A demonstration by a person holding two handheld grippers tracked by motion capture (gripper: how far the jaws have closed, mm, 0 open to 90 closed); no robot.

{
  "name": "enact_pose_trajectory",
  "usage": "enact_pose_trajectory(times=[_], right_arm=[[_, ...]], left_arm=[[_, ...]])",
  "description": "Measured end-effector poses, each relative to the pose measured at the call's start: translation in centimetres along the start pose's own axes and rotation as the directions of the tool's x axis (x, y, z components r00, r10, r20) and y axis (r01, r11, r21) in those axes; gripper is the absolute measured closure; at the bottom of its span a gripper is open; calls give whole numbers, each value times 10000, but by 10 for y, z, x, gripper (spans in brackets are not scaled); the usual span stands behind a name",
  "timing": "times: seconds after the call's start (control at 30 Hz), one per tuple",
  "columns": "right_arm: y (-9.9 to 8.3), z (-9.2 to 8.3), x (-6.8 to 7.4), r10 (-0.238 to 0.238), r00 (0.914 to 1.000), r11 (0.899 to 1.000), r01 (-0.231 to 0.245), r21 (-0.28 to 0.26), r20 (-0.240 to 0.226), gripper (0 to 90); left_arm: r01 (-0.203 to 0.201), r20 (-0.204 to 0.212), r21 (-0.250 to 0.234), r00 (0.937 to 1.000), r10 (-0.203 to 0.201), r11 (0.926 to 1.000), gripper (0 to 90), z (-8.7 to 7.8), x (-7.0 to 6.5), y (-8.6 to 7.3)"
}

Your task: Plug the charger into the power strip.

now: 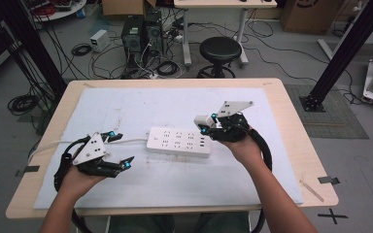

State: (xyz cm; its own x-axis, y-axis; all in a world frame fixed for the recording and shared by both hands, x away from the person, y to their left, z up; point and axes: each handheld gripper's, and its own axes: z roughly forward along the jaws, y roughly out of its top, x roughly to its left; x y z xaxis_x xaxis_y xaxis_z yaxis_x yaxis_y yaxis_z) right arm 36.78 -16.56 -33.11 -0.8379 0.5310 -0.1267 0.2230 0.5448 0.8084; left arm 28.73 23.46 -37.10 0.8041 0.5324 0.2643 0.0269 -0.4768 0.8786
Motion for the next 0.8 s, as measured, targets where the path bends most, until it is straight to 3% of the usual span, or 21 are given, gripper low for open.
enact_pose_trajectory(times=[0.13, 0.27, 0.33, 0.37, 0.4, 0.43, 0.53, 0.57, 0.6, 0.67, 0.77, 0.8], right_arm=[[10, 7, 0, -863, 9956, 9937, 886, 692, -362, 630], [24, 19, -1, -1790, 9802, 9686, 1906, 1596, -843, 630], [29, 26, -1, -2142, 9713, 9492, 2319, 2127, -1032, 631], [29, 26, -1, -2142, 9713, 9492, 2319, 2127, -1032, 631], [37, 36, -5, -2494, 9573, 9215, 2810, 2681, -1463, 630], [39, 38, -6, -2544, 9542, 9158, 2899, 2780, -1571, 631], [46, 47, -9, -2697, 9397, 8825, 3286, 3365, -2103, 631], [46, 47, -9, -2697, 9397, 8825, 3286, 3365, -2103, 631], [50, 55, -11, -2752, 9265, 8526, 3586, 3801, -2568, 631], [51, 60, -12, -2801, 9202, 8326, 3747, 4080, -2734, 631], [53, 72, -15, -2881, 9000, 7841, 4178, 4589, -3271, 631], [53, 72, -15, -2881, 9000, 7841, 4178, 4589, -3271, 631]], left_arm=[[36, 0, 21, 10000, -36, 10000, 212, 0, 0, -3], [99, -36, 2, 9999, -99, 10000, 212, -3, 0, -6], [87, -53, 34, 9999, -87, 10000, 212, -4, -1, -7], [87, -53, 34, 9999, -87, 10000, 212, -4, -1, -7], [47, -64, 45, 10000, -47, 10000, 212, -6, 0, -7], [57, -74, 34, 10000, -57, 10000, 212, -7, 0, -6], [21, -92, 54, 10000, -20, 10000, 212, -10, 0, -6], [21, -92, 54, 10000, -20, 10000, 212, -10, 0, -6], [-34, -92, 84, 10000, 34, 10000, 212, -10, 1, -7], [52, -93, 72, 9999, -51, 10000, 212, -10, 0, -8], [-6, -63, 132, 10000, 7, 9999, 212, -10, -1, -9], [-6, -63, 132, 10000, 7, 9999, 212, -10, -1, -9]])
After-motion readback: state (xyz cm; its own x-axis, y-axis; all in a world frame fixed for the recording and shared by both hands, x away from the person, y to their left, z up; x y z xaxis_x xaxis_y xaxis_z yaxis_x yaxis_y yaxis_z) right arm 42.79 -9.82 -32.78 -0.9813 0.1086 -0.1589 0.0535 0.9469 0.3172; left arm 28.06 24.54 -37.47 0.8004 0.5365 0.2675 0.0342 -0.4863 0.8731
